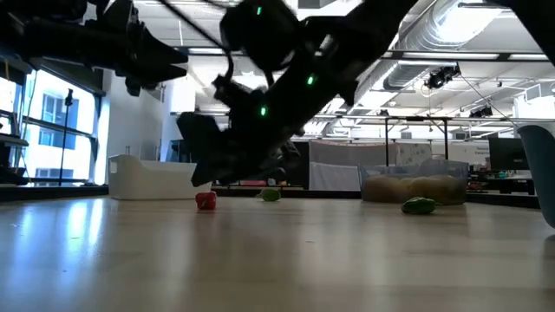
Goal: Sort produce into baskets
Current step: Put the red chili pepper into the white bin
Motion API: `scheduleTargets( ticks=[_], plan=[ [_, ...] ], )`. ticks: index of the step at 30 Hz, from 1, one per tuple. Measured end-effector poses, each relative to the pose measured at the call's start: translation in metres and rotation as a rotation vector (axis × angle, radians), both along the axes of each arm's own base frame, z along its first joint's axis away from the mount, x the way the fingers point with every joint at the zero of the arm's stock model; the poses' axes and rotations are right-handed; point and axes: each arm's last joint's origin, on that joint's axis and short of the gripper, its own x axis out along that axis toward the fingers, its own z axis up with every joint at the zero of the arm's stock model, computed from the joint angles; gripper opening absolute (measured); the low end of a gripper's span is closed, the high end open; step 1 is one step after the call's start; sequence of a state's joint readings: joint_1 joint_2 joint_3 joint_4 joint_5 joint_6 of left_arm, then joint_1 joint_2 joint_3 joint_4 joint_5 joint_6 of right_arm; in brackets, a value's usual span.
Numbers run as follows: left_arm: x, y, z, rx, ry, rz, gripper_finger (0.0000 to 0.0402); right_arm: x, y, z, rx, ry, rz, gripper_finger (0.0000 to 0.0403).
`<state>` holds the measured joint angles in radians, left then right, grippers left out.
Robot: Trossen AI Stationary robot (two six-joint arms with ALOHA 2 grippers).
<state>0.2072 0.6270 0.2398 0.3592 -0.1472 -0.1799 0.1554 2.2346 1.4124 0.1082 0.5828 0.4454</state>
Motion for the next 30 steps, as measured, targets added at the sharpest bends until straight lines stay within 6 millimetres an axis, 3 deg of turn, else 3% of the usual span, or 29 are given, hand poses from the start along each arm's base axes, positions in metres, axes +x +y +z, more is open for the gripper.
scheduleTargets(
  ticks=[4,9,12,18,21,26,30],
  plan=[
    [0.001,-0.004,0.000,0.029,0.012,-0.026,0.0177,0.004,-0.012,-0.021,0.009,0.048,0.059,0.0241],
    [0.001,-0.006,0.000,0.049,0.016,-0.026,0.0176,0.006,-0.015,-0.028,-0.009,0.053,0.071,0.0222],
    [0.001,-0.006,0.000,0.049,0.016,-0.026,0.0176,0.007,-0.014,-0.027,-0.024,0.055,0.087,0.0177],
    [0.001,-0.006,0.001,0.075,0.020,-0.023,0.0169,0.008,-0.020,-0.018,-0.049,0.039,0.118,0.0044],
    [0.001,-0.006,0.001,0.083,0.020,-0.023,0.0164,0.011,-0.036,-0.009,-0.074,0.015,0.100,0.0013],
    [0.001,-0.006,0.007,0.119,-0.031,-0.020,0.0163,0.032,-0.074,0.017,-0.042,-0.073,0.143,0.0034],
    [-0.002,-0.006,0.014,0.157,-0.088,-0.012,0.0163,0.046,-0.106,0.038,-0.118,-0.135,0.133,0.0035]
  ],
)
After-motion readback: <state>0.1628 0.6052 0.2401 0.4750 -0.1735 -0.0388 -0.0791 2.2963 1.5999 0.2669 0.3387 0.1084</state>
